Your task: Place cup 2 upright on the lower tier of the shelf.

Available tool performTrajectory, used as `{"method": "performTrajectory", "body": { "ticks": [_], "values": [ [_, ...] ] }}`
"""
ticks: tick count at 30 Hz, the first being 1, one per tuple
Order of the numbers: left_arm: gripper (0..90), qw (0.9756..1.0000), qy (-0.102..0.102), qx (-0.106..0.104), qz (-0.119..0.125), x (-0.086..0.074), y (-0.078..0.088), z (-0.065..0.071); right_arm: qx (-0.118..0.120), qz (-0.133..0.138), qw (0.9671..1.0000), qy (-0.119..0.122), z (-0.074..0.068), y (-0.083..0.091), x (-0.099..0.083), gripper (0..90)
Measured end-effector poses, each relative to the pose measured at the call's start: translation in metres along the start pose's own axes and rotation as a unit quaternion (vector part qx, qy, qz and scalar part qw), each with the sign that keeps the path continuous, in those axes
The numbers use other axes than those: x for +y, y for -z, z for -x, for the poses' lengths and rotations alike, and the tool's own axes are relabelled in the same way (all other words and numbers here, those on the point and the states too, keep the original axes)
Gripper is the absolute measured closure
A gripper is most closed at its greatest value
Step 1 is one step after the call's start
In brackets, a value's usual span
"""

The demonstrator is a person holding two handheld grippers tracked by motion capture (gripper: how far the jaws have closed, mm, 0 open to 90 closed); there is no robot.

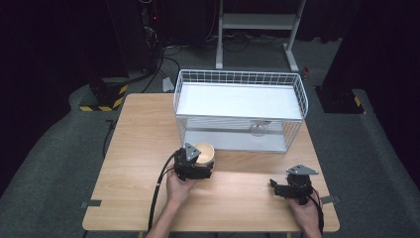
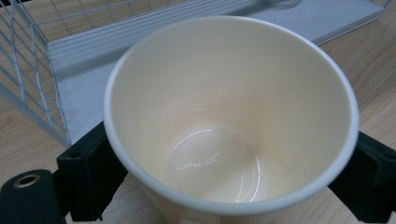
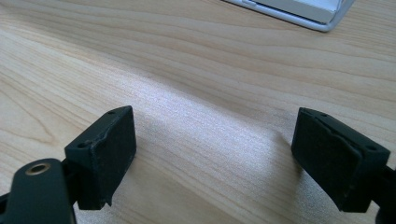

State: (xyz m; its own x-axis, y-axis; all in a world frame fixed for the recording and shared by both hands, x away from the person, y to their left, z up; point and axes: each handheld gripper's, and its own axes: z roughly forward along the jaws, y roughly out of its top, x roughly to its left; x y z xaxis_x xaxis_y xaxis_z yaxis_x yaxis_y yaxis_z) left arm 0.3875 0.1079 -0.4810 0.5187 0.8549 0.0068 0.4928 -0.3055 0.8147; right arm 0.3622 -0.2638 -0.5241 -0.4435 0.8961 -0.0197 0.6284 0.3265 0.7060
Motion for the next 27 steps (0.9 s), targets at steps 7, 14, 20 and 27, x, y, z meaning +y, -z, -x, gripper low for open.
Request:
{"method": "performTrajectory", "body": {
  "ticks": [7,14,20,27],
  "values": [
    [9.5,1.0,0.006,-0.001,-0.004,0.001,-0.002,0.0,0.0,0.0,1.0,0.0,0.0,0.0,0.0,14.2],
    [9.5,1.0,-0.004,-0.003,-0.005,0.009,-0.004,0.004,0.0,0.0,1.0,0.0,0.0,0.0,0.0,14.2],
    [9.5,1.0,-0.007,-0.004,-0.005,0.018,-0.008,0.005,0.001,0.0,1.0,-0.001,0.0,0.0,0.0,14.2],
    [9.5,1.0,-0.006,-0.005,-0.006,0.026,-0.013,0.005,0.0,0.0,1.0,-0.002,0.0,0.0,0.0,14.2]
  ]
}}
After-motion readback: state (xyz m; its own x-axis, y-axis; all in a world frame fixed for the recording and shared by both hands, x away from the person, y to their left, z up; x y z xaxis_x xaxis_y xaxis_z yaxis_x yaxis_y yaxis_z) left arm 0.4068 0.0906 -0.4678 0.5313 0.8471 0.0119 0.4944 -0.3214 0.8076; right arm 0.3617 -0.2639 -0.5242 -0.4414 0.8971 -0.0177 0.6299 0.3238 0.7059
